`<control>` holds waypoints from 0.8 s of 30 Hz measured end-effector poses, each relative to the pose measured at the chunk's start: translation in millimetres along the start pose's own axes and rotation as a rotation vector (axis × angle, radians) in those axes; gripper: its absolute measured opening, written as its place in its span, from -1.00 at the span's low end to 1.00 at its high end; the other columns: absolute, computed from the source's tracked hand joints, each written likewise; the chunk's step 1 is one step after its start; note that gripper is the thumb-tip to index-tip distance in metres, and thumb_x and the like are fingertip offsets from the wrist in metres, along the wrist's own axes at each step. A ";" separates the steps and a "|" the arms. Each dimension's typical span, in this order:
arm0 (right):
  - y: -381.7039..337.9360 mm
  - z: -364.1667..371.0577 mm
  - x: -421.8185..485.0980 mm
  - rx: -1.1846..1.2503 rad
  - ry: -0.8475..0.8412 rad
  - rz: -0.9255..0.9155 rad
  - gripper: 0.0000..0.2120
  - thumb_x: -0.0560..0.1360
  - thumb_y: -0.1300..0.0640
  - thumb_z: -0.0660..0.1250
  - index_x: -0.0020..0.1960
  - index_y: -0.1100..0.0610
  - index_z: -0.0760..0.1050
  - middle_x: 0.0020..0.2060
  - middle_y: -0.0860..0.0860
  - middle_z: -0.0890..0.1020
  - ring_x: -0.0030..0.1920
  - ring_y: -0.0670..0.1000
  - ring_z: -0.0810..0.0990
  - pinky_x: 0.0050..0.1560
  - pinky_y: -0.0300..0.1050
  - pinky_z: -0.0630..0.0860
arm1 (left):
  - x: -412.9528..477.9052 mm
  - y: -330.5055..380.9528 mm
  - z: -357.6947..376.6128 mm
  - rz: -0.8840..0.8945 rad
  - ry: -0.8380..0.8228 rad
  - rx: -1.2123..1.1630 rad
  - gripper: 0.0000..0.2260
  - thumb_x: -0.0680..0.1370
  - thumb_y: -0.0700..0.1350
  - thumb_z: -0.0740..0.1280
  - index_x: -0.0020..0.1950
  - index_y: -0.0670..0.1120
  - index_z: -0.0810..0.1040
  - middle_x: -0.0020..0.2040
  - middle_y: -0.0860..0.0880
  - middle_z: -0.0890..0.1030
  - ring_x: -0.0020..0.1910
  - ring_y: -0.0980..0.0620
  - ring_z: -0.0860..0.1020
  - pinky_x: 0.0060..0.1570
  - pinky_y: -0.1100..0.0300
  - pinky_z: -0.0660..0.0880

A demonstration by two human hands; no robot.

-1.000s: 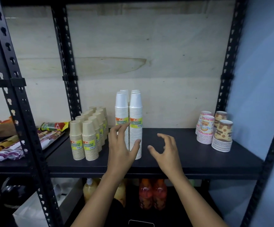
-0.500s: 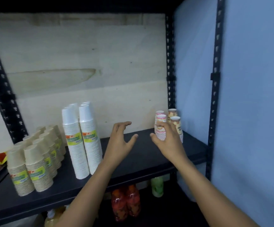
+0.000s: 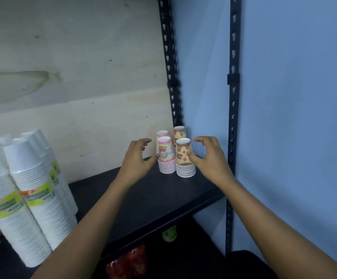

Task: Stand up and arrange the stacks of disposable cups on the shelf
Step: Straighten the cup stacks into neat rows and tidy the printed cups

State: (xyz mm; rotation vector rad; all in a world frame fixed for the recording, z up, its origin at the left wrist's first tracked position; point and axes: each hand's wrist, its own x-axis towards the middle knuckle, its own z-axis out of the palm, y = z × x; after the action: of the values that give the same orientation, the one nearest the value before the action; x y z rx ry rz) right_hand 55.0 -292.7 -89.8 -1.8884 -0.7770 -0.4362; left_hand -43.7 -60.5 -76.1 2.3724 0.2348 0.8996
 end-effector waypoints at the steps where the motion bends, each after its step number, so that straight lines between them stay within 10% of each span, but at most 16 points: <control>1: 3.5 1.3 5.2 -0.012 -0.013 0.002 -0.58 0.53 0.01 0.46 0.34 0.04 0.47 0.28 -0.03 0.44 0.30 -0.09 0.44 0.16 -0.27 0.31 | 8.3 -1.7 4.8 -0.013 -0.005 -0.016 -0.47 0.54 0.03 0.48 0.47 -0.03 0.44 0.33 -0.03 0.46 0.26 0.05 0.51 0.17 0.14 0.48; 18: -13.1 45.9 108.2 -0.280 -0.313 -0.091 -0.40 0.47 -0.19 0.40 0.45 -0.04 0.37 0.33 -0.05 0.46 0.35 0.00 0.44 0.23 0.07 0.52 | 135.6 -23.7 27.1 -0.086 -0.225 -0.140 -0.65 0.72 0.09 0.14 0.46 0.11 0.52 0.49 0.04 0.46 0.40 0.06 0.43 0.42 -0.03 0.42; 24: -27.3 66.8 131.2 -0.449 -0.499 -0.051 -0.37 0.42 -0.22 0.45 0.42 -0.04 0.42 0.24 -0.02 0.57 0.17 0.05 0.58 0.05 -0.01 0.57 | 158.3 -30.1 29.1 -0.203 -0.436 -0.137 -0.73 0.59 0.15 0.39 0.24 0.11 0.64 0.30 0.03 0.61 0.26 -0.03 0.56 0.29 -0.07 0.55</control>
State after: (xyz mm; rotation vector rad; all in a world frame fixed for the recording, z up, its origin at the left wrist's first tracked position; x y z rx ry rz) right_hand 129.1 -182.5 -20.7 -2.4487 -1.1244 -0.1724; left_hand 96.2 6.6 -24.0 2.2973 0.2248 0.2831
